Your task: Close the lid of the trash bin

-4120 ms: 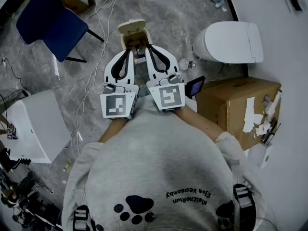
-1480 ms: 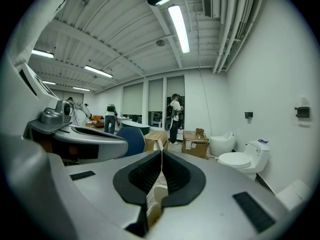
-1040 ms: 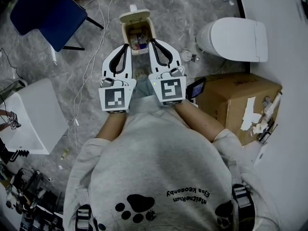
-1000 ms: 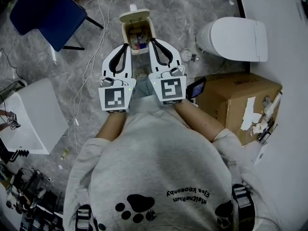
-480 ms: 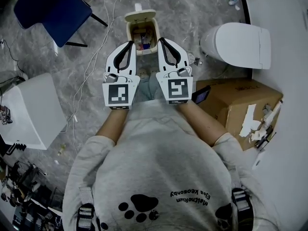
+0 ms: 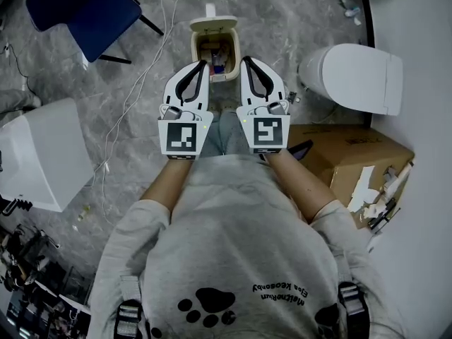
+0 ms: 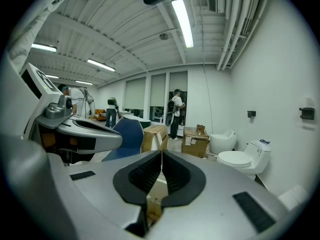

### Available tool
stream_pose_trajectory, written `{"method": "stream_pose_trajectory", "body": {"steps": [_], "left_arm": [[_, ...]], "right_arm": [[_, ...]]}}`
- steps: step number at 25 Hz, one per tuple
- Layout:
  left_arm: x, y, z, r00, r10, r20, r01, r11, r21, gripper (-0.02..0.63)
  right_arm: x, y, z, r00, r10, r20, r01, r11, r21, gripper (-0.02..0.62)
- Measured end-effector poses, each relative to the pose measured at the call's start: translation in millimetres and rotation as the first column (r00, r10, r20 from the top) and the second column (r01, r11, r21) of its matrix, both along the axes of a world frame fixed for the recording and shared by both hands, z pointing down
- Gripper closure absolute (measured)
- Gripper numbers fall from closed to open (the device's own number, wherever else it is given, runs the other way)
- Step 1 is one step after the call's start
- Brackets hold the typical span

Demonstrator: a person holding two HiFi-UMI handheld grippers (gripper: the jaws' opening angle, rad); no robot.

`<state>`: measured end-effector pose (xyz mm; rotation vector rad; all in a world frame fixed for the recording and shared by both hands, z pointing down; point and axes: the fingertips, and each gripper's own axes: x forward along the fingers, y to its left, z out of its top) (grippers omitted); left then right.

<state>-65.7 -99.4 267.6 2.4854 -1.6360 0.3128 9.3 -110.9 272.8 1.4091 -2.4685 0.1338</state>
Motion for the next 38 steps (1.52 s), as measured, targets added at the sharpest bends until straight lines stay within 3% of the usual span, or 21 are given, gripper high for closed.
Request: {"method": "stream_pose_trajectory", "body": {"steps": [7,14,18,23,38], "left_arm": [[-2.0,-10.5,14.9,1.000,-0.013,0.008,0.013,1.000,0.017,0.586],[-6.4,-18.5,40.4,0.999,-0.004,0.039,0.007,0.998,-0.056,0.586],[-8.7,-31.8,45.9,1.000,-0.017,0.013,0.017,1.000,-0.008,0.586],[-10.4,-36.0,67.9,0.999,0.004,0.044,-0.001,0.997,-0.072,0.586],[-18.2,-71.5,112.7,0.999,0.013,0.051,-0.009,0.997,-0.080,0.586]], "right_arm": [[2.1,-7.7,20.6,1.000,-0.021,-0.009,0.021,1.000,-0.016,0.561],[-0.3,-23.2,35.3,0.999,-0.041,-0.024,0.041,0.999,-0.013,0.561],[-2.5,-35.9,44.0,0.998,-0.050,-0.037,0.050,0.999,-0.006,0.561],[-2.6,-45.0,60.5,0.997,-0.051,-0.051,0.051,0.999,-0.010,0.561],[-15.6,-78.3,108.0,0.992,-0.089,-0.089,0.088,0.996,-0.010,0.561]]}}
